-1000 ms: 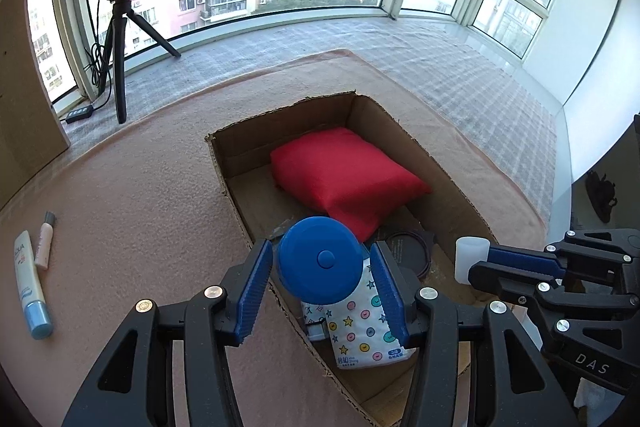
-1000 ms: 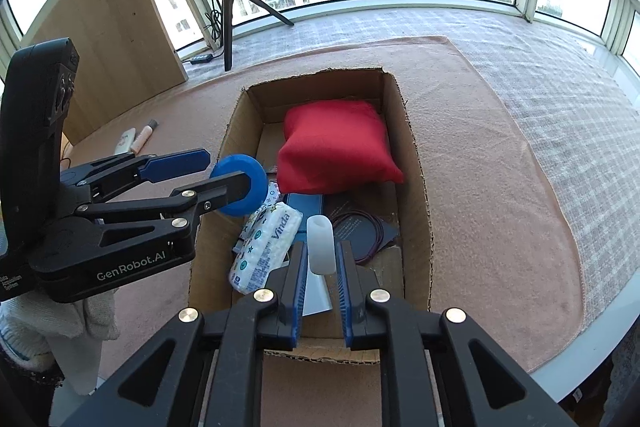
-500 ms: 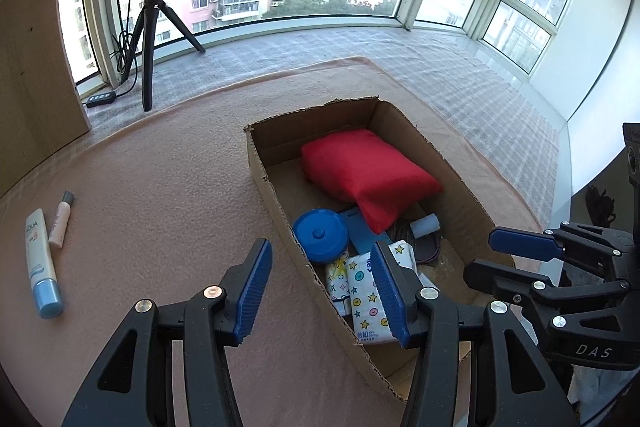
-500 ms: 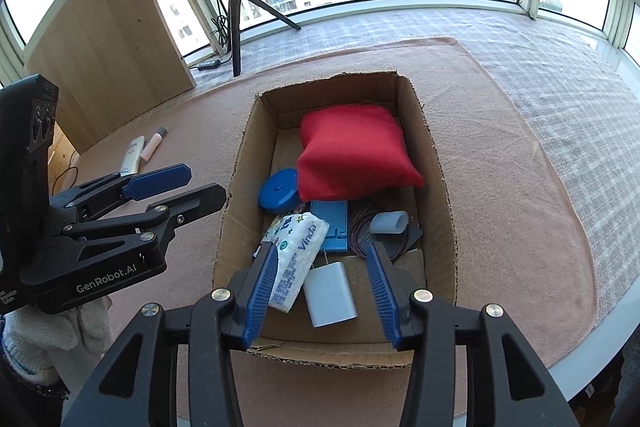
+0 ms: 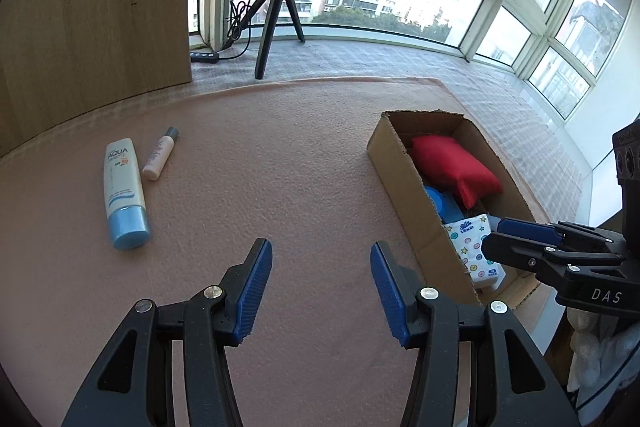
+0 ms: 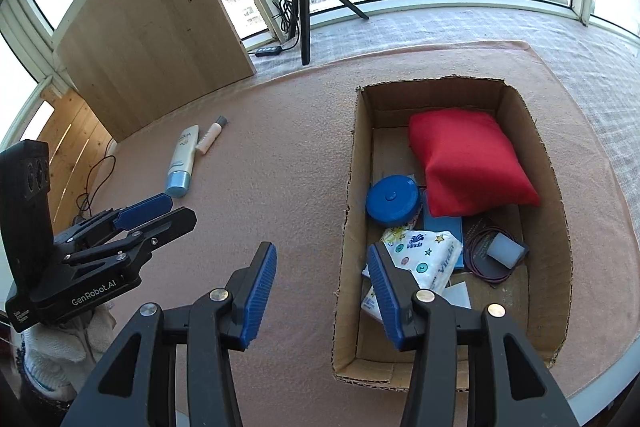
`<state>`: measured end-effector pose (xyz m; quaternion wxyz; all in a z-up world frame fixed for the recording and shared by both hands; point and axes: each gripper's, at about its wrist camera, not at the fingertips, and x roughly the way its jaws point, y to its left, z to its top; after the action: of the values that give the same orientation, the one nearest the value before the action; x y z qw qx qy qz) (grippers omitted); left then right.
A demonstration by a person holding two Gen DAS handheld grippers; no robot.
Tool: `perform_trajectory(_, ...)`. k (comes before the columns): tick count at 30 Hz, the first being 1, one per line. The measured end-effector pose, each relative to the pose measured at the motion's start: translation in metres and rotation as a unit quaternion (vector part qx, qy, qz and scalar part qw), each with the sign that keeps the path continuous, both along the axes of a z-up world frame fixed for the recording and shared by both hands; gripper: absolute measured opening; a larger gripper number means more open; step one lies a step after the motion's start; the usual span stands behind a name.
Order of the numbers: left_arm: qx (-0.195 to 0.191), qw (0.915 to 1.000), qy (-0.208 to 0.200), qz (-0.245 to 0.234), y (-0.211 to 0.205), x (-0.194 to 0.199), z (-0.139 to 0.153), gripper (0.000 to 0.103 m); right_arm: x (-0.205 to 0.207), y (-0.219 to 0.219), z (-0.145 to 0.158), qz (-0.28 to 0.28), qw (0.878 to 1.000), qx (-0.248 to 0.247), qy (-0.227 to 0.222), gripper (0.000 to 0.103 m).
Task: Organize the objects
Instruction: 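Move both tools to the white AQUA sunscreen tube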
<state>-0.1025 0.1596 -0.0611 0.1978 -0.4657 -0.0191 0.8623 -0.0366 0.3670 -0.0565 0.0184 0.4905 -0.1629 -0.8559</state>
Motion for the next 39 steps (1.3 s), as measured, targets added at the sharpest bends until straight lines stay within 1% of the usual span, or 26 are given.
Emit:
perform_trajectory(6, 0.004, 0.9988, -0.002, 0.048, -0.064, -0.007, 0.002, 0.055, -0.026, -0.032, 0.003, 0.027, 0.999, -0.022, -0.002, 0.044)
perform_trajectory(10, 0.006, 0.9973, 0.003, 0.073, -0.103, -0.017, 0.008, 0.055, -0.050, -0.055, 0.011, 0.052, 0.998, -0.019, 0.007, 0.044)
perform_trajectory(12, 0.005, 0.9968, 0.005, 0.080, -0.119, -0.023, 0.010, 0.057, -0.064, -0.067, 0.013, 0.066, 0.998, -0.022, 0.011, 0.046)
perform_trajectory(14, 0.004, 0.9965, 0.002, 0.083, -0.133, -0.031, 0.010, 0.064, -0.079, -0.078, 0.014, 0.077, 0.996, -0.031, 0.013, 0.056)
perform_trajectory(16, 0.003, 0.9961, 0.000, 0.088, -0.144, -0.039, 0.008, 0.065, -0.095, -0.088, 0.012, 0.088, 0.995, -0.044, 0.010, 0.060)
perform_trajectory(19, 0.007, 0.9958, -0.011, 0.091, -0.158, -0.052, 0.000, 0.068, -0.123, -0.102, 0.003, 0.105, 0.992, -0.068, -0.011, 0.061)
perform_trajectory(21, 0.012, 0.9954, -0.017, 0.094, -0.166, -0.060, -0.007, 0.072, -0.140, -0.110, -0.006, 0.111, 0.990, -0.088, -0.024, 0.061)
perform_trajectory(25, 0.018, 0.9956, -0.024, 0.088, -0.173, -0.071, -0.020, 0.073, -0.168, -0.120, -0.027, 0.110, 0.983, -0.136, -0.052, 0.061)
perform_trajectory(28, 0.022, 0.9958, -0.034, 0.082, -0.175, -0.080, -0.032, 0.073, -0.184, -0.130, -0.042, 0.107, 0.979, -0.157, -0.071, 0.061)
perform_trajectory(34, 0.032, 0.9951, -0.049, 0.080, -0.174, -0.097, -0.049, 0.073, -0.206, -0.155, -0.064, 0.116, 0.976, -0.162, -0.088, 0.061)
perform_trajectory(39, 0.037, 0.9941, -0.067, 0.078, -0.171, -0.105, -0.065, 0.072, -0.221, -0.164, -0.081, 0.108, 0.975, -0.164, -0.107, 0.060)
